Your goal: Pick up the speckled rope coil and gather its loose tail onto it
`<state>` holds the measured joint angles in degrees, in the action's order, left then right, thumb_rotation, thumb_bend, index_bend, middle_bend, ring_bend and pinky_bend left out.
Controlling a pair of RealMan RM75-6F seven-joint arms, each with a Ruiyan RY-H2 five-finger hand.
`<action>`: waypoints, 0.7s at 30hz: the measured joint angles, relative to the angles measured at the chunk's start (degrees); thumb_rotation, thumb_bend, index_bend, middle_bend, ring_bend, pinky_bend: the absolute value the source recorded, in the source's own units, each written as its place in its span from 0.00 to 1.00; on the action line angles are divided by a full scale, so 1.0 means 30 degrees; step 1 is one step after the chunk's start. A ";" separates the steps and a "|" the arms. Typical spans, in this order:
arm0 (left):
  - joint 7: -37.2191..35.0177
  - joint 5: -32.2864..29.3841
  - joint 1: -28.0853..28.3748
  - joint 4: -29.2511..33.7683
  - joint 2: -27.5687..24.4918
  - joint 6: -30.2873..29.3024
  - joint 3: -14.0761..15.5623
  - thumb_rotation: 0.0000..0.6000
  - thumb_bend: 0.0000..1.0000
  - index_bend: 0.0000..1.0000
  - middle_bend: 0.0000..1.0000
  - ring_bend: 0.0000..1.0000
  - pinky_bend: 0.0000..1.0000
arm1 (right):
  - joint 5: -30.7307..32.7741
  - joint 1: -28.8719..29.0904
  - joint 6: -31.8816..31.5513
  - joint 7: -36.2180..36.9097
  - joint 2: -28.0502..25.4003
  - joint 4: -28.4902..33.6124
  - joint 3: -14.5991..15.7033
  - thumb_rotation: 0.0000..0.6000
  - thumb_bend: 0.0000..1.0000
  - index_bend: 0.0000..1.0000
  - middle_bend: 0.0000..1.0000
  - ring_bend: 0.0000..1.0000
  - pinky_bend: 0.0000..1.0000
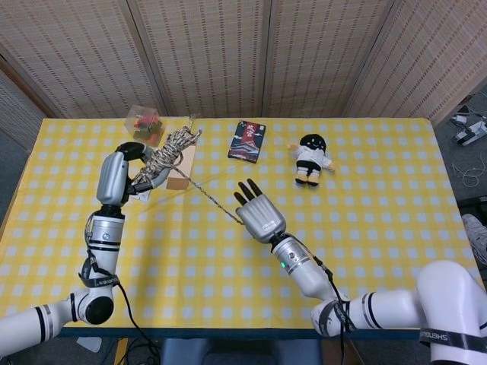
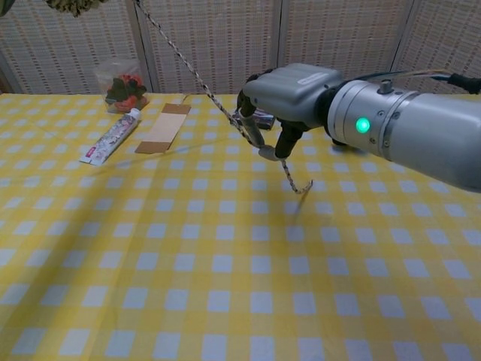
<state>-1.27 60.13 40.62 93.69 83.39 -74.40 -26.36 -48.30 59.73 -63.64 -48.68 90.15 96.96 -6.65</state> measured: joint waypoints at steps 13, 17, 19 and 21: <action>0.4591 -0.0478 0.0427 -0.2217 0.0932 -0.0141 0.1453 0.63 0.23 0.71 0.69 0.51 0.23 | -0.2160 0.0039 -0.2238 -0.2677 -0.1148 0.3895 -0.0714 1.00 0.35 0.63 0.19 0.00 0.01; 0.5400 -0.0043 0.0436 -0.2296 0.1139 0.0153 0.2259 0.65 0.23 0.71 0.69 0.51 0.23 | -0.2065 0.0328 -0.2412 -0.3116 -0.1400 0.4451 -0.1524 1.00 0.36 0.64 0.19 0.00 0.01; 0.5711 0.0138 0.0441 -0.2197 0.1240 0.0385 0.2604 0.66 0.23 0.71 0.69 0.51 0.23 | -0.1915 0.0518 -0.2383 -0.3133 -0.1482 0.4682 -0.1997 1.00 0.36 0.64 0.19 0.00 0.01; 0.5983 0.0335 0.0450 -0.2075 0.1384 0.0565 0.2899 0.67 0.23 0.71 0.69 0.51 0.23 | -0.1755 0.0723 -0.2288 -0.3028 -0.1529 0.4871 -0.2482 1.00 0.35 0.64 0.19 0.00 0.01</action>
<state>16.68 61.13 41.97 87.47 87.54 -72.70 -17.66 -53.56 61.90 -70.51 -57.77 85.56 111.58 -14.10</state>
